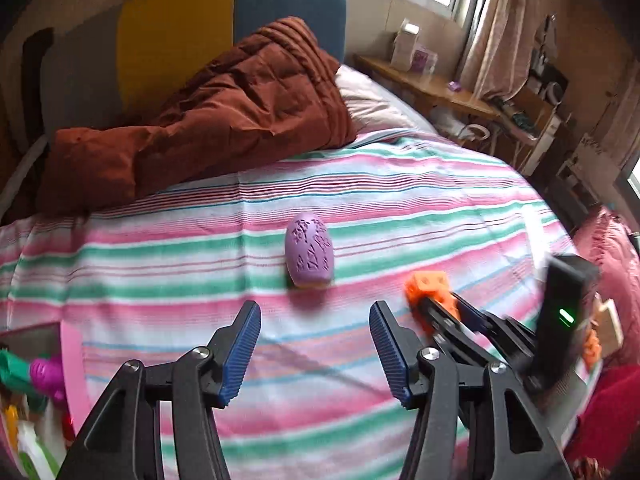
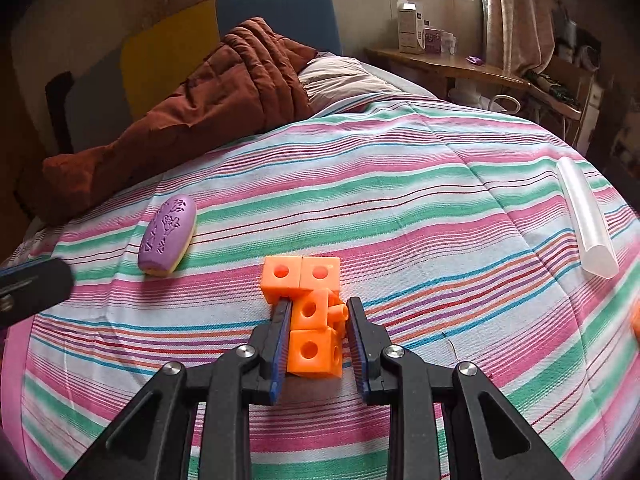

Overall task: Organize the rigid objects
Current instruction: 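Grasp the orange cubes with the right tool while the left tool grasps the purple egg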

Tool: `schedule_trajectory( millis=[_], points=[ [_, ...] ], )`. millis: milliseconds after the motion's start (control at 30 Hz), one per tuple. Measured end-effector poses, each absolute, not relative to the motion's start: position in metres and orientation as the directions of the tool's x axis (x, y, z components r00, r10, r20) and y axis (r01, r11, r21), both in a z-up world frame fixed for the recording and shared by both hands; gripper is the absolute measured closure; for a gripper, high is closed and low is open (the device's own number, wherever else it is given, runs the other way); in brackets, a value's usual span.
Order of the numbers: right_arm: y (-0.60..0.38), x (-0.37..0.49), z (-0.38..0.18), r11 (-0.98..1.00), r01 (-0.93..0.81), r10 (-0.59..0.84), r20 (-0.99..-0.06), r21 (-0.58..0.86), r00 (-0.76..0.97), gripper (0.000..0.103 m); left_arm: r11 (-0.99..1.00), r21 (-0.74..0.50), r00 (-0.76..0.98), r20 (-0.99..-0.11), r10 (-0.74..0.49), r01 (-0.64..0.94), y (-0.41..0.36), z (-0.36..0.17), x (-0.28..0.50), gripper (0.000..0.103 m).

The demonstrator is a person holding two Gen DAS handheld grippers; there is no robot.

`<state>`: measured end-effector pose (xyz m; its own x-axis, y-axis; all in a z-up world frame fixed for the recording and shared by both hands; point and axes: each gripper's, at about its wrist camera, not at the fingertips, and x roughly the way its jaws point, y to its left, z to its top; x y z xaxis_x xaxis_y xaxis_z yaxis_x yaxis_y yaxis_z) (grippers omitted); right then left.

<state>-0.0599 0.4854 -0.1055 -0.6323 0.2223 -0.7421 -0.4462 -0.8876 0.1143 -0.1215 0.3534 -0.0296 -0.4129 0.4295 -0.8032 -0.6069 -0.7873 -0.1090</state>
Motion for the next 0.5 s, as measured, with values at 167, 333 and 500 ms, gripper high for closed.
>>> schedule_trajectory(
  millis=[167,333,500],
  points=[
    [0.486,-0.058,-0.107,-0.886,-0.447,0.22,-0.735,0.125,-0.642,0.076,-0.798,-0.077,-0.393,-0.839,0.376,-0.598,0.384,-0.055,-0.155,0.045],
    [0.485,-0.057,-0.107,-0.885,-0.448,0.224,-0.731,0.123,-0.644,0.076,-0.804,-0.033,-0.412,-0.846,0.339,-0.593,0.406,-0.064,-0.171,0.045],
    [0.485,-0.056,-0.107,-0.883,-0.451,0.225,-0.729,0.128,-0.647,0.076,-0.785,0.042,-0.455,-0.834,0.314,-0.618,0.42,-0.073,-0.173,0.045]
  ],
)
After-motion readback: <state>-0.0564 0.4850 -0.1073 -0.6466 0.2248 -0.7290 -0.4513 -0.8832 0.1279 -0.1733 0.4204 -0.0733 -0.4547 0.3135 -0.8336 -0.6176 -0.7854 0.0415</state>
